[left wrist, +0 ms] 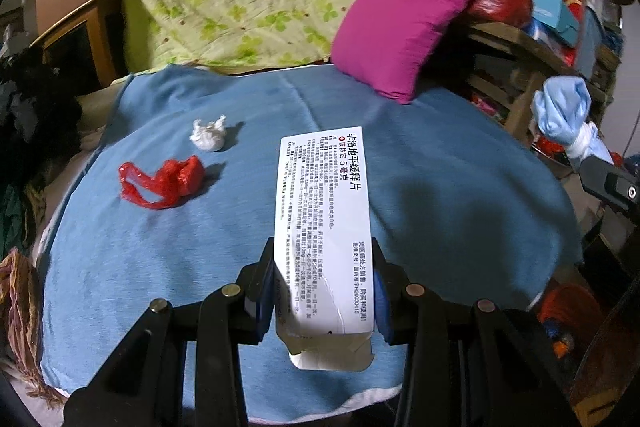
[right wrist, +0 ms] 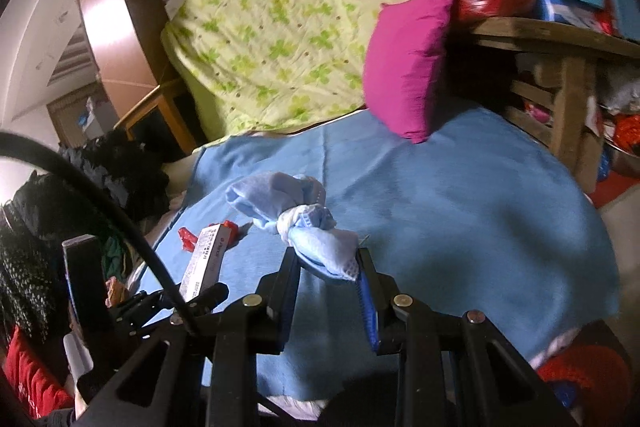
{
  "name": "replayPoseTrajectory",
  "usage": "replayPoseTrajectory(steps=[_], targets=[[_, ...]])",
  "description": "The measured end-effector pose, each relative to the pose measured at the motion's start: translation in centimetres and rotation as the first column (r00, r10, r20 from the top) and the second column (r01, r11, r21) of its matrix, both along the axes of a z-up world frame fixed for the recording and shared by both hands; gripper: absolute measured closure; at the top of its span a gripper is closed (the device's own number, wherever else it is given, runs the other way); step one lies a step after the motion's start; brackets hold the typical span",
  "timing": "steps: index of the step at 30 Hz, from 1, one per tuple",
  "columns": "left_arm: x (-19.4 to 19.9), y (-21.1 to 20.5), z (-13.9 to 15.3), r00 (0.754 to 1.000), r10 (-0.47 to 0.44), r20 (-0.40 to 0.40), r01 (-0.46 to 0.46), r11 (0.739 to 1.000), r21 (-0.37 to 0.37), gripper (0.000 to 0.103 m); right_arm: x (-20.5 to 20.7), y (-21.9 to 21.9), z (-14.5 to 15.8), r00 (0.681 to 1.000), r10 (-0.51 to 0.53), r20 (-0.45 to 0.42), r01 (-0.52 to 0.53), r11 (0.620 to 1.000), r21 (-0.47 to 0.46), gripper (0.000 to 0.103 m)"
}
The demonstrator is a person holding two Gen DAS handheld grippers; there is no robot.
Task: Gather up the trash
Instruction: 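Carry the white box and cloth bundle in both tools over the red basket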
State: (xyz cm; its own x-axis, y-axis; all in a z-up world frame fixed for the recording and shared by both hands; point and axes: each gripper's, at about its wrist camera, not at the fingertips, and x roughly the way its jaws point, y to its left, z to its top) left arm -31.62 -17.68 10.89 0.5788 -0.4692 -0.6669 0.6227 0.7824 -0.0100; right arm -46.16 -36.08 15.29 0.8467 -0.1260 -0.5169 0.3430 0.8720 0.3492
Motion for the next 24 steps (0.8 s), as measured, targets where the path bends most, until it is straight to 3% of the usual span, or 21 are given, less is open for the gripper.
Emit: replayPoseTrajectory(steps=[12, 24], targets=[[-4.3, -2.7, 1.7, 0.992, -0.125, -0.017, 0.124, 0.991, -0.057, 0.061, -9.6, -2.2, -0.3, 0.981, -0.192, 0.001, 0.192, 0.981, -0.013, 0.073], [-9.3, -6.3, 3.2, 0.957, -0.290, -0.022, 0.287, 0.953, -0.100, 0.061, -21.1, -7.1, -5.2, 0.873, -0.470, -0.130, 0.474, 0.880, 0.006, 0.073]])
